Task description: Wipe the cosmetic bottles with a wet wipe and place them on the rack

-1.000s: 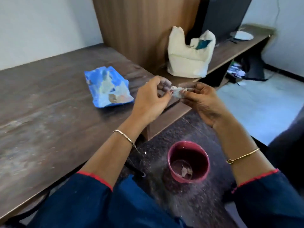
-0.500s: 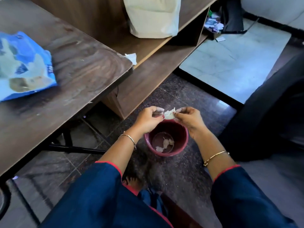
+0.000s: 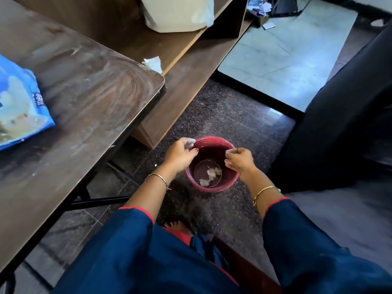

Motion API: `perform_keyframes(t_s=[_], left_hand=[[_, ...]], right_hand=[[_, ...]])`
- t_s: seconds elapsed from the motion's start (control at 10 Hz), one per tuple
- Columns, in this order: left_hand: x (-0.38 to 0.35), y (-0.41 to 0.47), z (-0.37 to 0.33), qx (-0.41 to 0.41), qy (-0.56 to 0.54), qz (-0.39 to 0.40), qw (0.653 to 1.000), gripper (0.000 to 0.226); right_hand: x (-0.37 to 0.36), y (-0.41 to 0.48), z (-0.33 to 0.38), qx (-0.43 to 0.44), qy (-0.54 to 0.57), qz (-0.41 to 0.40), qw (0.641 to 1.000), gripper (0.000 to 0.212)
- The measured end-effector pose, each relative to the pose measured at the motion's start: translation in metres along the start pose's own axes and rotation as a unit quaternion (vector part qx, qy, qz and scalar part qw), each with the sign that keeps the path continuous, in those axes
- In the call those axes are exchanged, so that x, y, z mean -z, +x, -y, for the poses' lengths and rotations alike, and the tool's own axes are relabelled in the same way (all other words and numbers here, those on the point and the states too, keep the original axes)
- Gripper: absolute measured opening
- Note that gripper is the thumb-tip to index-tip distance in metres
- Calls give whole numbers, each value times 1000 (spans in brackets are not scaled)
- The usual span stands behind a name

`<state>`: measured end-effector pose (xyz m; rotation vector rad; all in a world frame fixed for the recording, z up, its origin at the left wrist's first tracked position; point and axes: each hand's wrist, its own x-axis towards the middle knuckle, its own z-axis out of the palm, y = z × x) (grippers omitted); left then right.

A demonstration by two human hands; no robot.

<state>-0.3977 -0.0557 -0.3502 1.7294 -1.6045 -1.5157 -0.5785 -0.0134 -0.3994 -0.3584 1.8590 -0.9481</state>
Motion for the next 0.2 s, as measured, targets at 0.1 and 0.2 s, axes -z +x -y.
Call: perform_keyframes(t_s=[0.1,0.2], left_hand=[[-1,-5,-6,-14,15,-3,1000,35],[-10,-7,-13,-35,10,6,999,37]], right_hand=[[-4,-8,10,15,-7,-7,1000,15],[-4,-11,21,69,-48,-37,996,12]])
